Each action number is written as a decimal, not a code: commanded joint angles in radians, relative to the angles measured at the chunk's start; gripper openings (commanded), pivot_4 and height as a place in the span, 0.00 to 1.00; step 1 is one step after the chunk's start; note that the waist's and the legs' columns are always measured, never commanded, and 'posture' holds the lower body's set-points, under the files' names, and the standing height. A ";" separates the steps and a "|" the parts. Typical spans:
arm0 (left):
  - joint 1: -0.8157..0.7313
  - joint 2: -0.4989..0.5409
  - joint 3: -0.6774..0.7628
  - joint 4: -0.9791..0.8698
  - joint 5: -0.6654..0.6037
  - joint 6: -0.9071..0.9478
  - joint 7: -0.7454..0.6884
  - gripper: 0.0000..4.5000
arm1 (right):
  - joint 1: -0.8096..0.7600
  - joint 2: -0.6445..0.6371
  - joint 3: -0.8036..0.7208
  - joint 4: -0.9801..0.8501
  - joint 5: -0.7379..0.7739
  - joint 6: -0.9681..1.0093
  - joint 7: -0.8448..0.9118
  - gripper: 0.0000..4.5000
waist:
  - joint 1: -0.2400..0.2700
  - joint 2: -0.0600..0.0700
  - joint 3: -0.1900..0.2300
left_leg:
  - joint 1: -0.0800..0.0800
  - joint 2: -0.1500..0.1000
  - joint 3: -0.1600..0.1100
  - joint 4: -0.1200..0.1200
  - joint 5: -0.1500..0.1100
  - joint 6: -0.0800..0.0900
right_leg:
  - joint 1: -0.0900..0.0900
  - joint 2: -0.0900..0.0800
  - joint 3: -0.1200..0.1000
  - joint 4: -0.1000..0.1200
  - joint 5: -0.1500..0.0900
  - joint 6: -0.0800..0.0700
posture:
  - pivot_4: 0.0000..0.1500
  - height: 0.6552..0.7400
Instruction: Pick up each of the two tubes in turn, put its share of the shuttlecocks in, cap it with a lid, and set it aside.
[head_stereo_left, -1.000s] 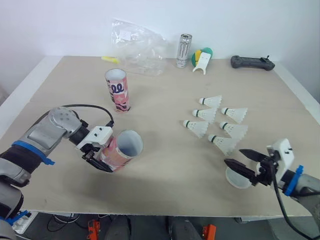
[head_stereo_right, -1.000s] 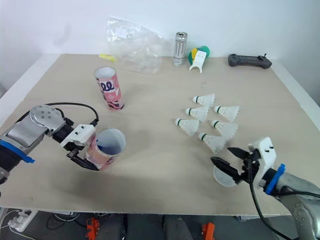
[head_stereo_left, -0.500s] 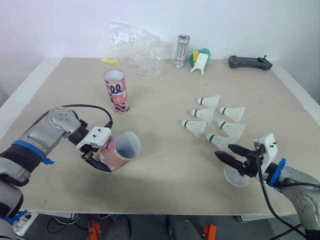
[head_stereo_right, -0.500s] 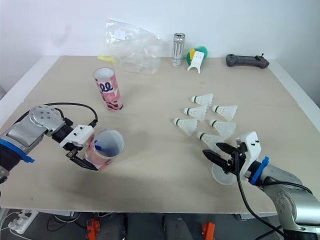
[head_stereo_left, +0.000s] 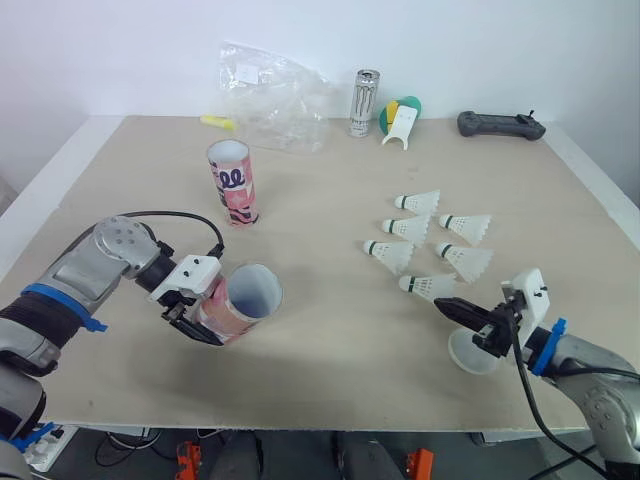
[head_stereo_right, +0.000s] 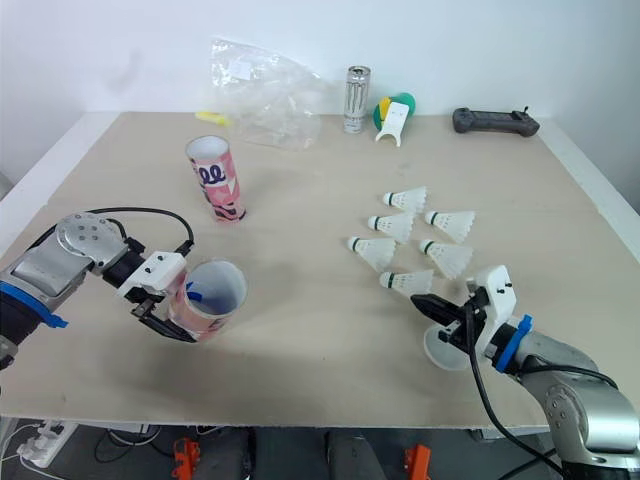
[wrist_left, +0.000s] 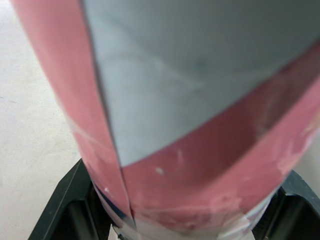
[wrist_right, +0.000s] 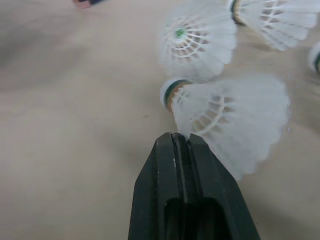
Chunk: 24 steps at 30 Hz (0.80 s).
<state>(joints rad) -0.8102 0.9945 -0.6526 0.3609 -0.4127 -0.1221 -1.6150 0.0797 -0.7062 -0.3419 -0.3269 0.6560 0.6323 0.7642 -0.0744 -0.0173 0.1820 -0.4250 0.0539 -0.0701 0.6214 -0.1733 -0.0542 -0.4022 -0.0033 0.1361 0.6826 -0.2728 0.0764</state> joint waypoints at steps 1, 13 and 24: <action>0.025 0.003 -0.016 -0.008 0.027 0.018 0.001 0.63 | 0.011 -0.051 -0.095 -0.112 0.062 0.014 0.023 0.01 | 0.000 0.000 0.000 | 0.000 0.000 0.000 0.000 0.000 0.000 | 0.000 0.000 0.000 0.000 0.000 0.000 | 1.00 1.00; 0.014 -0.013 -0.001 -0.024 0.040 0.056 0.001 0.63 | -0.442 -0.174 0.257 -0.406 0.199 0.116 0.078 0.01 | -0.001 0.001 0.000 | 0.000 0.000 0.000 0.000 0.000 0.000 | 0.000 0.000 0.000 0.000 -0.001 -0.002 | 1.00 1.00; 0.007 -0.007 0.007 -0.041 0.038 0.076 0.001 0.63 | -0.849 -0.030 0.627 -0.179 -0.091 0.011 0.233 0.01 | 0.008 0.001 0.000 | -0.003 0.000 0.000 -0.002 0.000 0.000 | -0.004 0.000 -0.001 0.000 -0.001 0.001 | 1.00 1.00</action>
<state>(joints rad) -0.8114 0.9819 -0.6320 0.3224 -0.3946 -0.0568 -1.6163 -0.7528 -0.7332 0.2838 -0.5016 0.5831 0.6670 0.9699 -0.0667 -0.0167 0.1821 -0.4283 0.0540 -0.0704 0.6194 -0.1733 -0.0542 -0.4063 -0.0037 0.1346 0.6828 -0.2740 0.0776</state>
